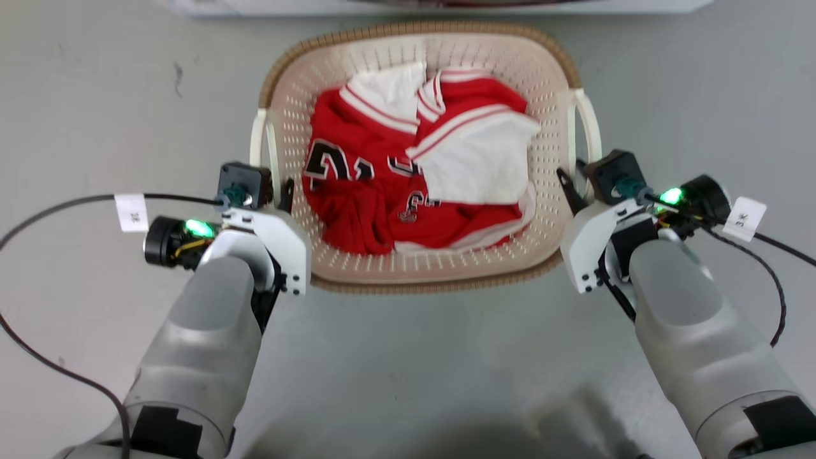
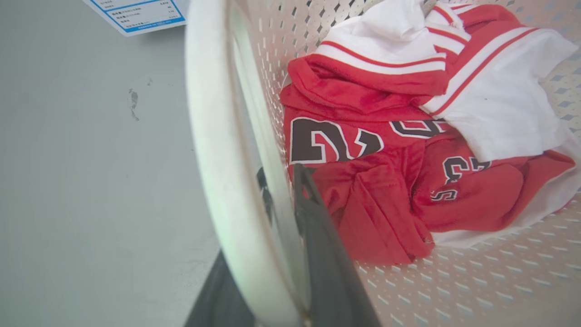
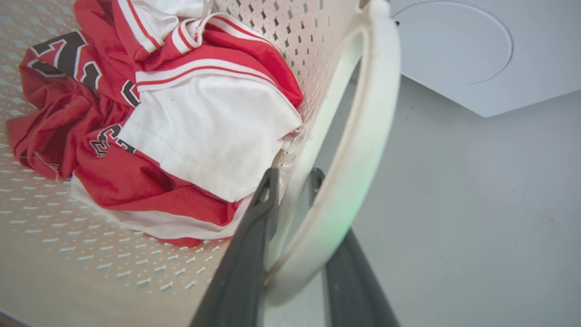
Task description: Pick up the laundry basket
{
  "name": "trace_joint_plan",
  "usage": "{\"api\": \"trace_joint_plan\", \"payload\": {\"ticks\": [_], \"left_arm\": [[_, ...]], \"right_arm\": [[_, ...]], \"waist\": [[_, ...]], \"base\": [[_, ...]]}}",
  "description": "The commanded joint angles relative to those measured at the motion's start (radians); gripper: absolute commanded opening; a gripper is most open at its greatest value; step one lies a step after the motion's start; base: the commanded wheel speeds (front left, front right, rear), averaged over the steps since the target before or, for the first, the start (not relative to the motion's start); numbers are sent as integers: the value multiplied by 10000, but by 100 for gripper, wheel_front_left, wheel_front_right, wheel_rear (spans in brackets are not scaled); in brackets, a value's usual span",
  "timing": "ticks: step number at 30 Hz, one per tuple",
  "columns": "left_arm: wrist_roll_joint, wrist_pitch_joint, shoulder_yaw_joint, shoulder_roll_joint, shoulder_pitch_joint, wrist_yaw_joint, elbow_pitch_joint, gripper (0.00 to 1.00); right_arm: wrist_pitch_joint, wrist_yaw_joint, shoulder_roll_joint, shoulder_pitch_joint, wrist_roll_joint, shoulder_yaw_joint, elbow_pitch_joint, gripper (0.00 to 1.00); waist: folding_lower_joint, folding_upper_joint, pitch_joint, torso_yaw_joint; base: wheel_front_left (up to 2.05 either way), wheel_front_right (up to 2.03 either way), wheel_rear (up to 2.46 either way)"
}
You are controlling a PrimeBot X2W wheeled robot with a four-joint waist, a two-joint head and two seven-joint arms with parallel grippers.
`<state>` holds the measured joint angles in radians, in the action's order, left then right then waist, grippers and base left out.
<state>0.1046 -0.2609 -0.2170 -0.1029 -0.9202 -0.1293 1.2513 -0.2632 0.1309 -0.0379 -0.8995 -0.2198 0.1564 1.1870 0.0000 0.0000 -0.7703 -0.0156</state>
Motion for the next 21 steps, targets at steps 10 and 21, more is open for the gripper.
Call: {"api": "trace_joint_plan", "payload": {"ticks": [10, 21], "left_arm": [[803, 719, -506, -184, 942, -11, 313, 0], [2009, 1639, -1253, -158, 1980, -11, 341, 0]], "right_arm": [[344, -3, -223, 668, 1028, 1127, 786, 0], [1374, -3, -217, 1639, 2454, 2619, 958, 0]], "waist": [[0, 0, 2335, -96], [0, 0, 4159, -90]], "base": [[0, 0, 0], [0, 0, 0]]}}
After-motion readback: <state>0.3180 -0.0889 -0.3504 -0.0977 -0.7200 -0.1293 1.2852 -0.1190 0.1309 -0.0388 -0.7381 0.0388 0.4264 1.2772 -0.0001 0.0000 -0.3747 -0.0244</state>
